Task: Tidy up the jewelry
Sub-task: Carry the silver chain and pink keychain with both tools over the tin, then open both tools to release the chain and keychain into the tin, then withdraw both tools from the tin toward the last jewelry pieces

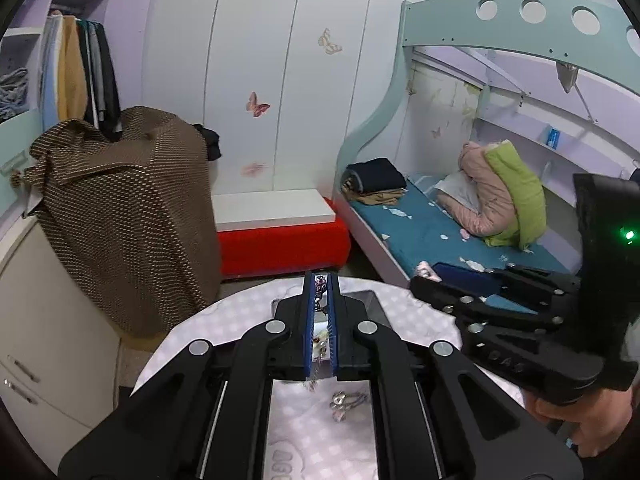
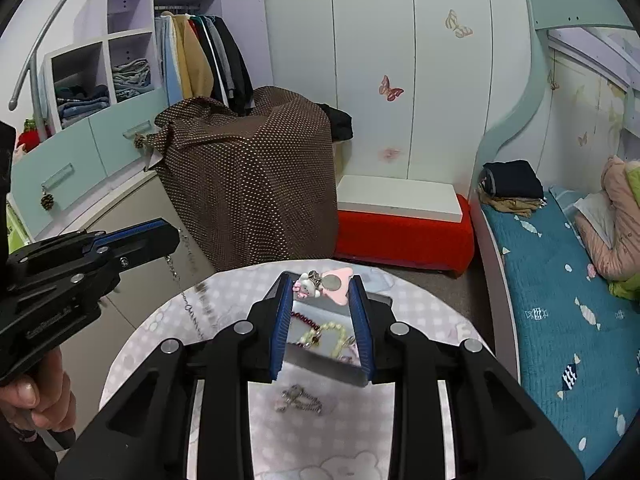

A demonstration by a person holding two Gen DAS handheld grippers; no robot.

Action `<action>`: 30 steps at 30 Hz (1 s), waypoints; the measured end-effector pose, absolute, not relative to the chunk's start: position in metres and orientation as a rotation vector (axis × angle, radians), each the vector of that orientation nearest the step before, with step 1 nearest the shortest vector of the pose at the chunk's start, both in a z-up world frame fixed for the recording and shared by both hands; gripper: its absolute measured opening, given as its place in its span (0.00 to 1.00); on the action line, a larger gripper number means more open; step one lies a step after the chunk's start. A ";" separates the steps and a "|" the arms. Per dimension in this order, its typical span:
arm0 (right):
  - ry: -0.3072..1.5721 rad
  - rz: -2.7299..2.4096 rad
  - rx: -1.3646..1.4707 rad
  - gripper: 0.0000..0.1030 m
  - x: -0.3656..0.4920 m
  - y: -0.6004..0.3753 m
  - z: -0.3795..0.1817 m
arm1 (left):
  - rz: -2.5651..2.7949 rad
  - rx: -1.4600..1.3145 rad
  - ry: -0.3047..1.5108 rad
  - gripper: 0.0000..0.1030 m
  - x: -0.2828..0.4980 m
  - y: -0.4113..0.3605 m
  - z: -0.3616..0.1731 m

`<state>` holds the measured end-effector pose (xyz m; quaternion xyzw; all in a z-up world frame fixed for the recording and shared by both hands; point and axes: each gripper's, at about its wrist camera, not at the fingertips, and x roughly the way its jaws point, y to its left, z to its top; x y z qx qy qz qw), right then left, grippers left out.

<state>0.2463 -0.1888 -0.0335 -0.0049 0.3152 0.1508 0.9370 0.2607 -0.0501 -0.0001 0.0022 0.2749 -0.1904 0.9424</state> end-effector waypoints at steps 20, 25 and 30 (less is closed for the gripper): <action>0.846 0.267 -0.009 0.26 0.317 -0.189 -0.095 | -0.377 0.016 0.718 0.06 0.354 -0.081 -0.058; 0.870 0.273 -0.007 0.26 0.323 -0.187 -0.100 | -0.385 0.013 0.744 0.06 0.367 -0.082 -0.066; 0.886 0.264 -0.007 0.39 0.326 -0.188 -0.102 | -0.365 0.018 0.756 0.09 0.371 -0.080 -0.066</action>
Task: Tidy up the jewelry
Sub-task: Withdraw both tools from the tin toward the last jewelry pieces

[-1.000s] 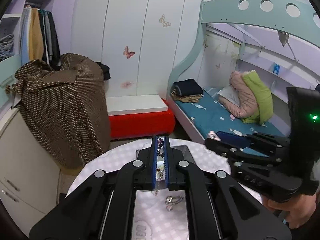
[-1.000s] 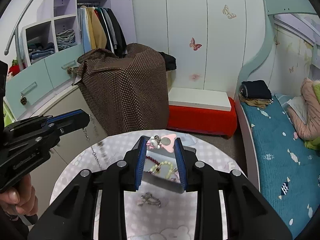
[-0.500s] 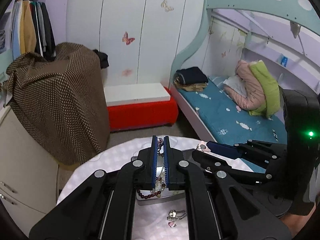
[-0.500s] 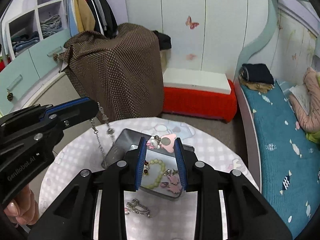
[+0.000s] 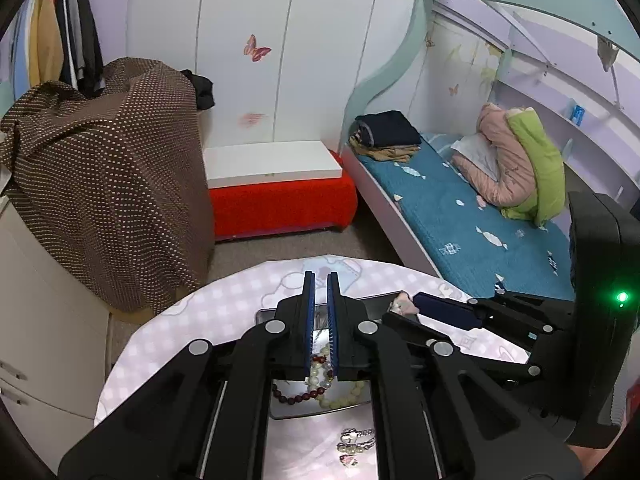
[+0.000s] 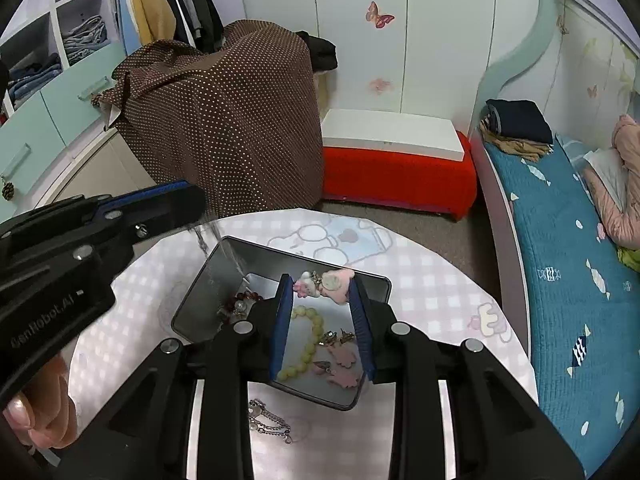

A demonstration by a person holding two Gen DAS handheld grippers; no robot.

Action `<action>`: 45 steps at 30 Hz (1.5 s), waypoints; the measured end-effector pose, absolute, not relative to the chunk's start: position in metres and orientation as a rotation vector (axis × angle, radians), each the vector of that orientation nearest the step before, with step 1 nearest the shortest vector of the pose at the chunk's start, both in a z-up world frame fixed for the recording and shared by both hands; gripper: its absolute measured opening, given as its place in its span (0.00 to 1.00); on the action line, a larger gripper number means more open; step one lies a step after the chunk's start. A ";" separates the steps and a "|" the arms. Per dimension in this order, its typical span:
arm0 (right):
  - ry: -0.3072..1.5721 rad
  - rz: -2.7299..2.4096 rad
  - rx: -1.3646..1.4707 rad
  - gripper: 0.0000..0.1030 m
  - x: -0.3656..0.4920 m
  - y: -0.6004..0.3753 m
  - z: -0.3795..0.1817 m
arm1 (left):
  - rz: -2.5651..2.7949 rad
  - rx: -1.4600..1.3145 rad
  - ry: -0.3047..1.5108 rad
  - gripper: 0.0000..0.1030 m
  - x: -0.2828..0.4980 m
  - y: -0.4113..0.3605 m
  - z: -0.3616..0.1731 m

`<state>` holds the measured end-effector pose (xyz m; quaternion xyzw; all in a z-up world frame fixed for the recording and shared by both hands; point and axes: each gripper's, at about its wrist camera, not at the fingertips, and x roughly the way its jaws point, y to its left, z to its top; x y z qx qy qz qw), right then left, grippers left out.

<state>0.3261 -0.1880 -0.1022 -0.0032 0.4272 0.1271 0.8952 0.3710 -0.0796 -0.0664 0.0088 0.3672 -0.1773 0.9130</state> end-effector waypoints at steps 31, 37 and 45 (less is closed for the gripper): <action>0.669 0.171 0.080 0.92 0.253 -0.201 -0.055 | -0.163 -0.007 0.545 0.95 0.268 -0.028 -0.024; 0.624 0.158 0.086 0.92 0.233 -0.204 -0.043 | -0.143 -0.025 0.501 0.95 0.239 -0.016 -0.012; 0.559 0.137 0.098 0.92 0.201 -0.217 -0.029 | -0.095 -0.039 0.479 0.95 0.207 0.001 -0.014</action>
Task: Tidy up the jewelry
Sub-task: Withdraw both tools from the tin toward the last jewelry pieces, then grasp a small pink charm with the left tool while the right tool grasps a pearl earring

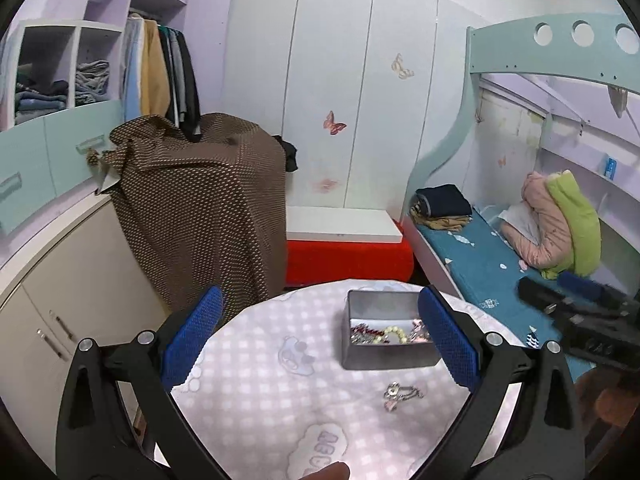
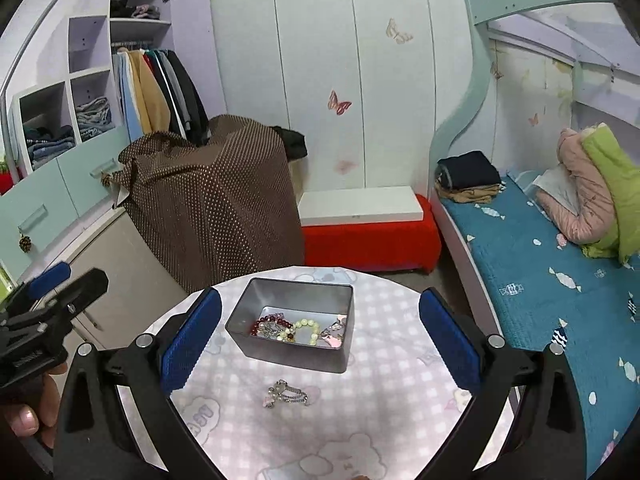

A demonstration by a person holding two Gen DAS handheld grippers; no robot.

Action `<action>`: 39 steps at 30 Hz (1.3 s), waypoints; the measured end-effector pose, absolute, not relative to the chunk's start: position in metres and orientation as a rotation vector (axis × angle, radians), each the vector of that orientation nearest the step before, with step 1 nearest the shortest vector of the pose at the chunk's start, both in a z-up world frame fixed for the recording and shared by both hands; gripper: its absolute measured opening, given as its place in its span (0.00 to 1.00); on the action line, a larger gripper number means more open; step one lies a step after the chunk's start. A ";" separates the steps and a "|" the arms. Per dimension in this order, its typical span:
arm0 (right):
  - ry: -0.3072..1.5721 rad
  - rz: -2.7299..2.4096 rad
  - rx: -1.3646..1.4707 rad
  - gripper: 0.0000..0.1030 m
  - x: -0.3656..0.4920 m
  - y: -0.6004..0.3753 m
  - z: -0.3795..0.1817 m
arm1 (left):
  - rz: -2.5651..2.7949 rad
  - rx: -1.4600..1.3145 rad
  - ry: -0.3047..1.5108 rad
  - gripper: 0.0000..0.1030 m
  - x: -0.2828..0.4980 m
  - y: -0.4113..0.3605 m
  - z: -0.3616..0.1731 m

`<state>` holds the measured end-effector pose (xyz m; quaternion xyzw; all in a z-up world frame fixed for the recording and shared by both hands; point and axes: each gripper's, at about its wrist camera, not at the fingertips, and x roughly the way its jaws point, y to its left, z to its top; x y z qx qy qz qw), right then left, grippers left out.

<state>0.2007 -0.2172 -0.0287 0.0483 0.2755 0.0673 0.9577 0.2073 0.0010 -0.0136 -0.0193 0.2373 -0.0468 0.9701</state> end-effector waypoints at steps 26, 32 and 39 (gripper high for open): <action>0.675 0.099 0.115 0.92 0.177 -0.231 -0.085 | -0.133 0.072 0.684 0.95 0.205 -0.039 -0.136; 0.748 0.064 0.102 0.92 0.188 -0.238 -0.116 | -0.155 0.108 0.763 0.95 0.230 -0.062 -0.167; 0.803 0.054 0.132 0.92 0.197 -0.250 -0.139 | -0.179 0.141 0.835 0.95 0.251 -0.078 -0.191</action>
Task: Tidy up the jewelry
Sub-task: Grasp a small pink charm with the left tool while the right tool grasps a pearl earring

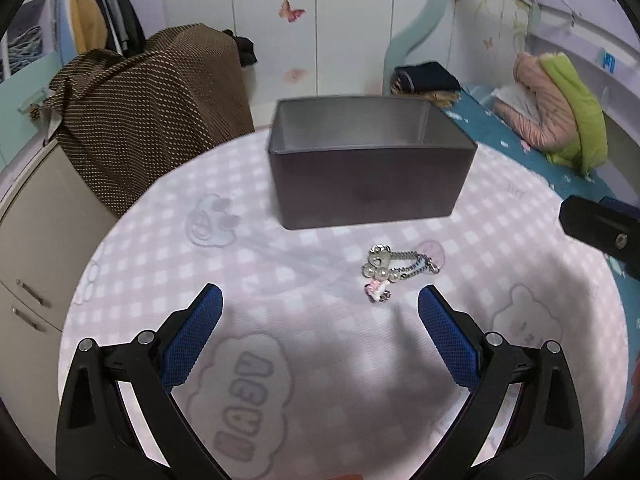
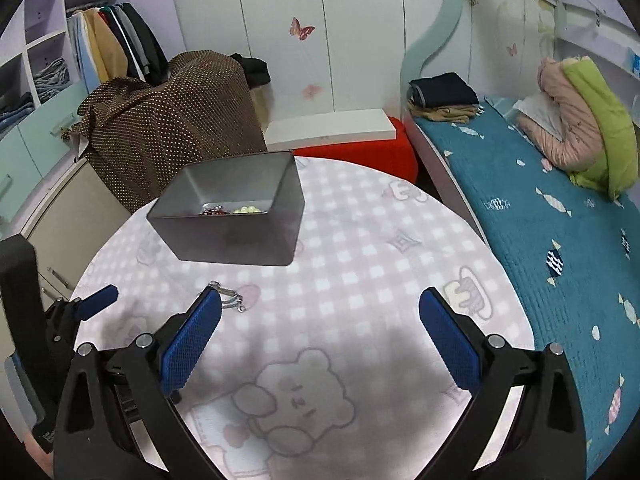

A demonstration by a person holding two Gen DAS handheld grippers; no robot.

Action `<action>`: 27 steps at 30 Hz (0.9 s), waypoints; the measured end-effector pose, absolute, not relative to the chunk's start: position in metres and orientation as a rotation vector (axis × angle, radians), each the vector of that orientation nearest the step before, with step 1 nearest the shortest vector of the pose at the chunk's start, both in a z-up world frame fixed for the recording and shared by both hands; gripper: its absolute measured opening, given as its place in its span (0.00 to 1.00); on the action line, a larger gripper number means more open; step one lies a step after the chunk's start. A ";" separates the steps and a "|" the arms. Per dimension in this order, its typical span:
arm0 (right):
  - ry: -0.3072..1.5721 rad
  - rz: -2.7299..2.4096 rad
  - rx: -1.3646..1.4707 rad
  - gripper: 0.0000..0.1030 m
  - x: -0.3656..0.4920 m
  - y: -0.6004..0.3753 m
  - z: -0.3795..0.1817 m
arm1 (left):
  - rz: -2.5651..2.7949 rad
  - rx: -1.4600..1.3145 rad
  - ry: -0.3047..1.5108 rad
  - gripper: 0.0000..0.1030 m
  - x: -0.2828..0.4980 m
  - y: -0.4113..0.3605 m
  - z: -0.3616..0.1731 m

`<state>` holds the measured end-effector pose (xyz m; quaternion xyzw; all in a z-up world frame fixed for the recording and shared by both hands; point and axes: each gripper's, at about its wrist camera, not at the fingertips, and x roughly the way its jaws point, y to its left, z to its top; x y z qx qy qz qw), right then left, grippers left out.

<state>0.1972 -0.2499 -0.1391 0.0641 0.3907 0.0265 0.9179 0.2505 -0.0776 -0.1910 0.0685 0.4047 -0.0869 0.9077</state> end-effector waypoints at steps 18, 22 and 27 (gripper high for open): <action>0.850 0.092 0.132 0.92 0.207 -0.244 -0.151 | -0.260 0.077 0.910 0.16 0.271 -0.071 -0.206; 0.887 0.134 0.082 0.92 0.214 -0.230 -0.159 | -0.266 0.031 0.911 0.14 0.271 -0.056 -0.202; 0.926 0.234 -0.034 0.92 0.230 -0.194 -0.176 | -0.233 0.016 0.880 0.14 0.257 -0.036 -0.191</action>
